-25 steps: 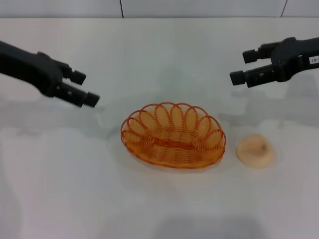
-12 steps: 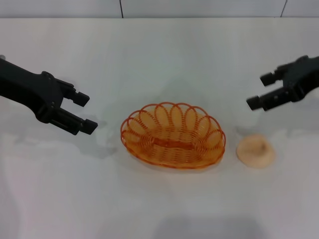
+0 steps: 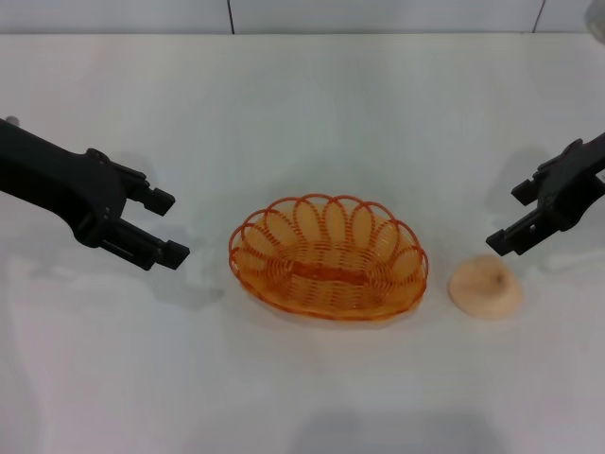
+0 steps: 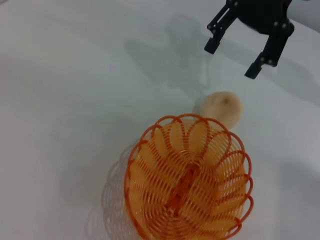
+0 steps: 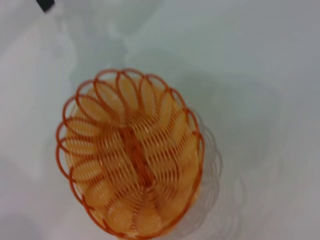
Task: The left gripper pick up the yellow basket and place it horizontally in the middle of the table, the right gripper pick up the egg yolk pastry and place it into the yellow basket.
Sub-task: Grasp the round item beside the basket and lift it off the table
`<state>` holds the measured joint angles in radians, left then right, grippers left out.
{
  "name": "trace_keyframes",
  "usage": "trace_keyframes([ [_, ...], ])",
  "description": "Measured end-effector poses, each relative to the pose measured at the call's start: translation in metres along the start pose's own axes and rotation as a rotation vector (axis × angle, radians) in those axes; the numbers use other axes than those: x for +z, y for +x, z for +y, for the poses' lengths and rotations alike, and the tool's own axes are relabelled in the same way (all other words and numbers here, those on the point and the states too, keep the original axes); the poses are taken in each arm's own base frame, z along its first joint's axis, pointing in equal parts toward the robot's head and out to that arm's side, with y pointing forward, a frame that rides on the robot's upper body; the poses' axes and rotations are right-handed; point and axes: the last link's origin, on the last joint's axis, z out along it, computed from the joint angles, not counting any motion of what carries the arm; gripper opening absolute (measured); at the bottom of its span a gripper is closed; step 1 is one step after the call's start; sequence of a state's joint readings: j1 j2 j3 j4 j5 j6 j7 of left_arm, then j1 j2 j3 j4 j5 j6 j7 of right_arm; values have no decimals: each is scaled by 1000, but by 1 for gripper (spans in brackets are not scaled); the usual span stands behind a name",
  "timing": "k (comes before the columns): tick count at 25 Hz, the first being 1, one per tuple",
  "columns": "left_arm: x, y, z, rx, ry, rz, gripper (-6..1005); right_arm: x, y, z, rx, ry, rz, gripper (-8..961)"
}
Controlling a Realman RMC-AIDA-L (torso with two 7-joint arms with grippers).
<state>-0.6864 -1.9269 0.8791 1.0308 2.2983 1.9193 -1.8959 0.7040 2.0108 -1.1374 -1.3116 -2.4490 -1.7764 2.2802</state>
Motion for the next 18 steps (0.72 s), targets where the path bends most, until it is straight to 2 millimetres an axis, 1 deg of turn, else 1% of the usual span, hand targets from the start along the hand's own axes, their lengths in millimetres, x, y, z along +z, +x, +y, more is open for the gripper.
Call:
trace_keyframes([
  [5,2,-1,0,-4,0,4,862,9,0,-1,2,10,28,854],
  [10,2,-5,0,-14,1,6,862,17,5,-1,23,-5,44,854],
  [16,2,-5,0,-16,1,10,862,27,6,1,20,-17,57,741],
  [18,2,-6,1,-17,1,12,862,33,7,0,21,-17,65,742],
])
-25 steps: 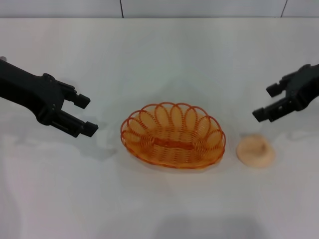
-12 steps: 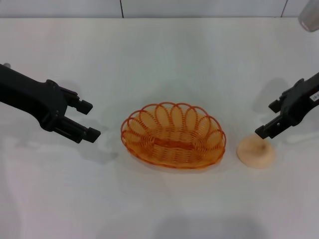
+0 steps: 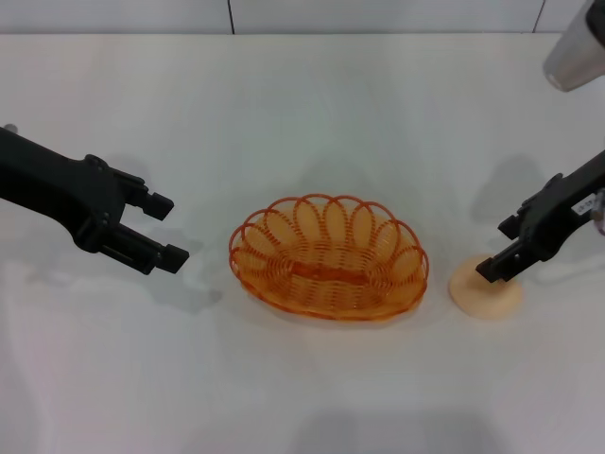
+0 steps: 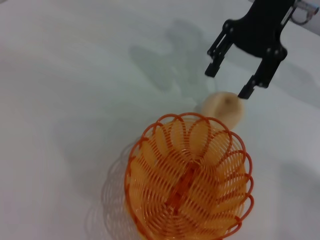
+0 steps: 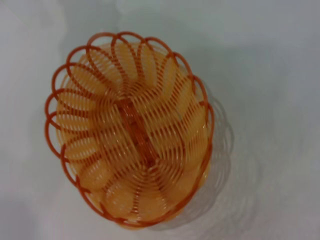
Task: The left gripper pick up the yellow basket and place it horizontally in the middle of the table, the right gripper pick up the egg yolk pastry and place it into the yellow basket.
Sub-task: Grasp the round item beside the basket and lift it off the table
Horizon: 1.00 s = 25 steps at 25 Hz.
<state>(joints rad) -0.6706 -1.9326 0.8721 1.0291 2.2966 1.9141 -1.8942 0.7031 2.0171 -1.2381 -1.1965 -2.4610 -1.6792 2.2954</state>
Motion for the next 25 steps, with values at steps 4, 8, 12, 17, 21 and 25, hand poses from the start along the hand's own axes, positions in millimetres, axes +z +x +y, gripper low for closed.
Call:
trace_keyframes([
  [4,0,0,0,3,0,6,862,9,-1,-3,5,5,4,744],
  [8,1,-2,0,2,-1,8,862,13,0,-5,15,7,3,746],
  [12,2,-5,0,-4,3,11,862,15,1,-6,23,10,-3,741],
  [17,3,-5,0,-4,3,14,862,18,6,-7,36,5,4,734],
  [21,3,-4,-1,-4,5,15,862,19,8,-7,44,0,9,714],
  [25,4,-4,-1,-4,11,17,862,19,9,-7,46,0,13,706],
])
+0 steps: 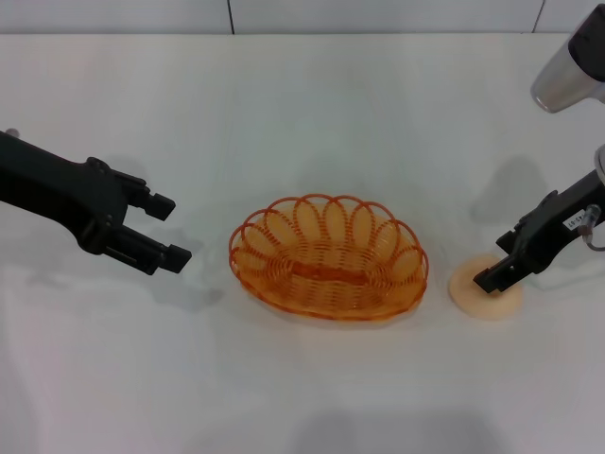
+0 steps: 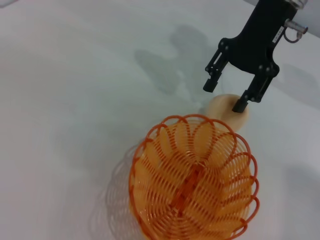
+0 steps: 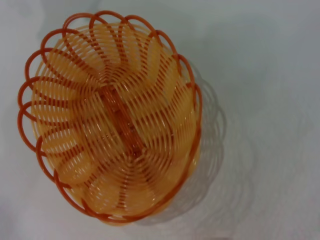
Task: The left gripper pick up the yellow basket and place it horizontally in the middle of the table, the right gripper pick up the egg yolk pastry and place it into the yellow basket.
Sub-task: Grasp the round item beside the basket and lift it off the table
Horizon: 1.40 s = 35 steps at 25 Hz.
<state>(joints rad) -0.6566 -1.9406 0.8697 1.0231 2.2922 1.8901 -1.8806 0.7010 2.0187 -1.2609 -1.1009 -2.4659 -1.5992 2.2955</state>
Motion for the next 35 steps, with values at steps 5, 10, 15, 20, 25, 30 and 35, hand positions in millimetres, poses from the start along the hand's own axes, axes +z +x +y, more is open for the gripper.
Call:
trace_keyframes([
  [5,0,0,0,-1,2,-2,862,0,1,-1,3,3,2,660],
  [10,0,-1,0,-2,3,-4,862,1,3,-2,10,1,7,583],
  [15,0,0,-1,-2,4,-4,862,1,4,-2,11,2,11,470],
  [20,1,0,-1,-3,9,-1,862,0,4,-2,10,-4,18,320],
  [25,2,-1,-1,-5,9,0,862,0,5,0,7,-12,33,216],
  [30,2,-2,-1,-2,10,5,862,-1,4,0,1,-10,38,56],
  [35,2,-4,-1,-2,13,8,861,-15,-5,2,-29,16,6,34],
])
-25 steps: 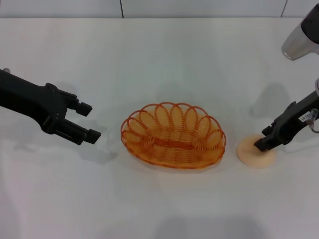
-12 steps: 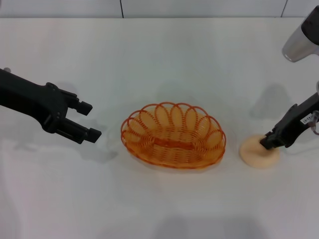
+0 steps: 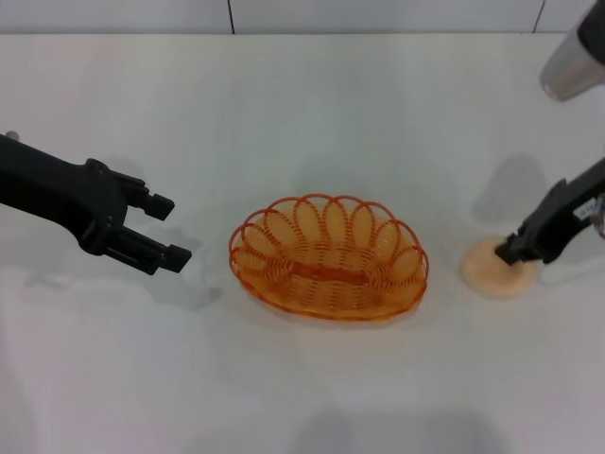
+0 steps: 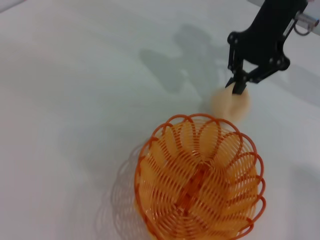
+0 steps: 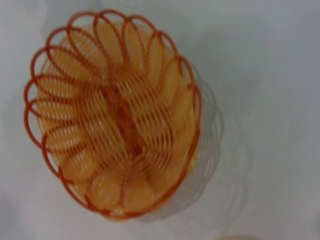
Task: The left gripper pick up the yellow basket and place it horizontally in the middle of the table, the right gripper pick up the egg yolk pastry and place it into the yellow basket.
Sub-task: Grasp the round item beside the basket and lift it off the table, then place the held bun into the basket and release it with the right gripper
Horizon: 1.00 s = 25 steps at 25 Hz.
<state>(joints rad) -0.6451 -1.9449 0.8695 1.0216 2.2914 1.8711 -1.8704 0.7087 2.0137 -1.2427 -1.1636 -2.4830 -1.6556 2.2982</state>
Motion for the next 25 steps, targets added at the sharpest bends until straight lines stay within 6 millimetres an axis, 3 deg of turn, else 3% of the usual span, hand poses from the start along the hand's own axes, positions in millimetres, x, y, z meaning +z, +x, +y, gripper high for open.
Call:
trace_keyframes([
  [11,-1,0,-2,4,12,8,861,-35,-32,15,-65,25,-43,32],
  [25,-10,1,-8,24,57,45,861,-22,-75,48,-195,-57,-114,32],
])
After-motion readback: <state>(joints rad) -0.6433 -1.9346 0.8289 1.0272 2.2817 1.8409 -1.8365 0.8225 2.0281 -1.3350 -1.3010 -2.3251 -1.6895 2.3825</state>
